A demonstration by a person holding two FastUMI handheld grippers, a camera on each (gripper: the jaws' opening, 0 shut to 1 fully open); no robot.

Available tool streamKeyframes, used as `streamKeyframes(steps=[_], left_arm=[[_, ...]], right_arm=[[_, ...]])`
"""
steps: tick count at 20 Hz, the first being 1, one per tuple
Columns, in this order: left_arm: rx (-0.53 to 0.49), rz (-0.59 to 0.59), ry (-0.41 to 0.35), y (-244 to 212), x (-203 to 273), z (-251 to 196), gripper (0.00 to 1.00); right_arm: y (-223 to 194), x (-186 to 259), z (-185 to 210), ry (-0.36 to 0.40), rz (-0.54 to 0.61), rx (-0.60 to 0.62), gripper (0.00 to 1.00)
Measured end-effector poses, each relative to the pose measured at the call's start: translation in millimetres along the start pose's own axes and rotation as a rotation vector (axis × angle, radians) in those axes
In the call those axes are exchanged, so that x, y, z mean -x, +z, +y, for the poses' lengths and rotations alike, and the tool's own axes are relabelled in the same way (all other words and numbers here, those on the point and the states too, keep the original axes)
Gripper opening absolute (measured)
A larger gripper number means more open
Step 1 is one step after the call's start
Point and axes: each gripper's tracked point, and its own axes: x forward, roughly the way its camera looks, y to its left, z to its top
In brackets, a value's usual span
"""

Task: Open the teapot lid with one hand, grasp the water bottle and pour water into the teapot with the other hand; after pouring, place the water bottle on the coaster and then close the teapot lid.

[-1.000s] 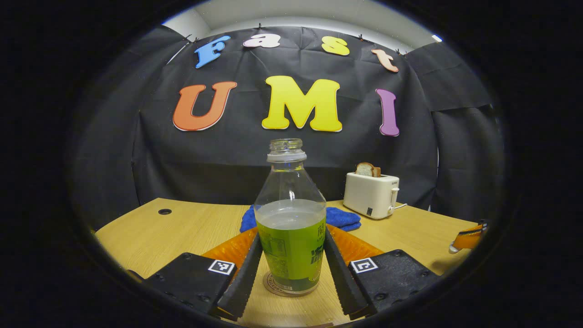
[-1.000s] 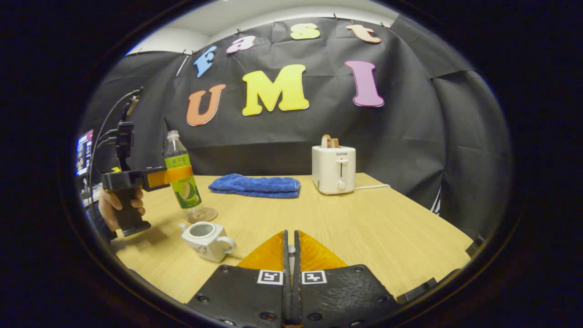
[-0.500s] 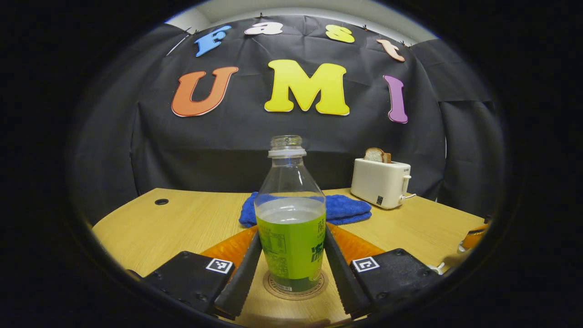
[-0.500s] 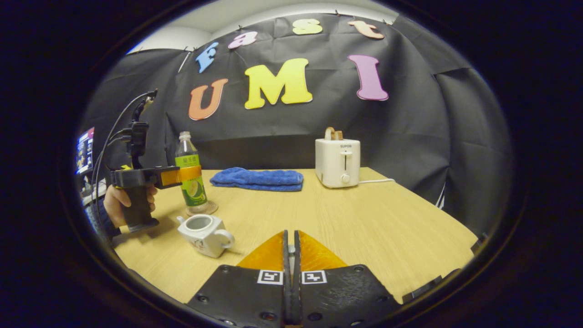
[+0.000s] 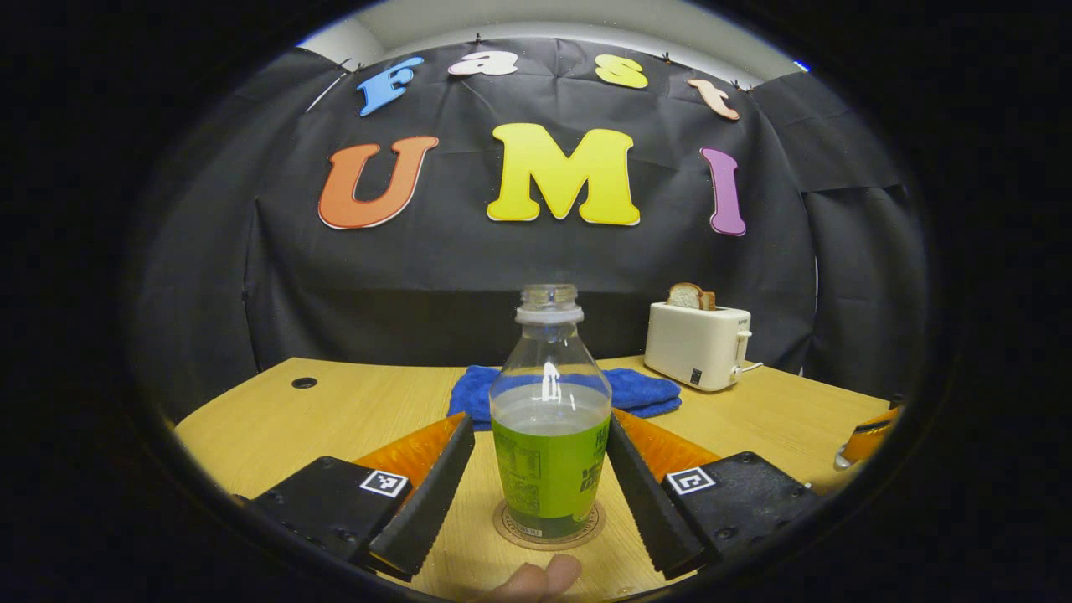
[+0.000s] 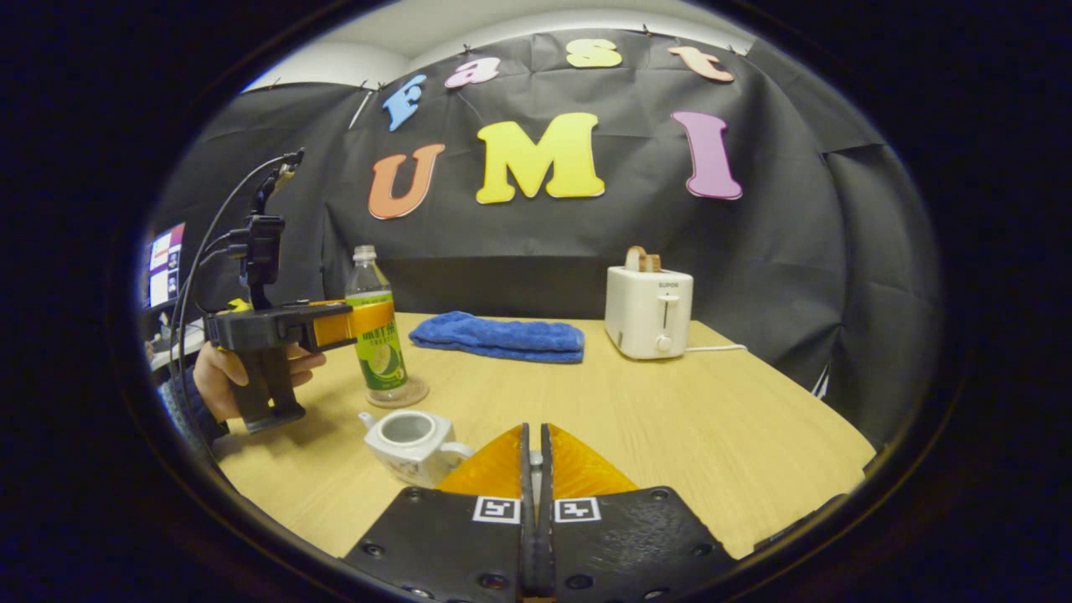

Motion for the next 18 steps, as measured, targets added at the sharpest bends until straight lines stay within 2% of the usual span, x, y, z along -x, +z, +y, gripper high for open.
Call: streamKeyframes(steps=[2, 4, 7, 9, 12, 15, 18], left_arm=[[-0.02, -0.039, 0.051, 10, 9, 15, 0.96], [-0.025, -0.072, 0.069, 19, 18, 22, 0.96], [-0.036, -0.105, 0.044, 26, 24, 22, 0.97], [-0.046, -0.078, 0.018, 19, 16, 17, 0.96], [-0.054, -0.035, -0.003, 11, 10, 9, 0.97], [-0.068, -0.054, -0.026, 17, 10, 0, 0.97], [-0.1, -0.058, -0.013, 15, 8, 3, 0.98]], right_arm=[[7, -4, 18, 0.037, -0.004, -0.002, 0.0], [15, -7, 33, 0.065, -0.018, 0.006, 0.0], [17, -15, 55, 0.106, -0.02, 0.012, 0.0], [17, -18, 62, 0.119, -0.018, 0.003, 0.0], [18, -19, 64, 0.119, -0.019, -0.01, 0.0], [19, -20, 60, 0.113, -0.028, -0.015, 0.0], [15, -21, 56, 0.112, -0.02, -0.024, 0.0]])
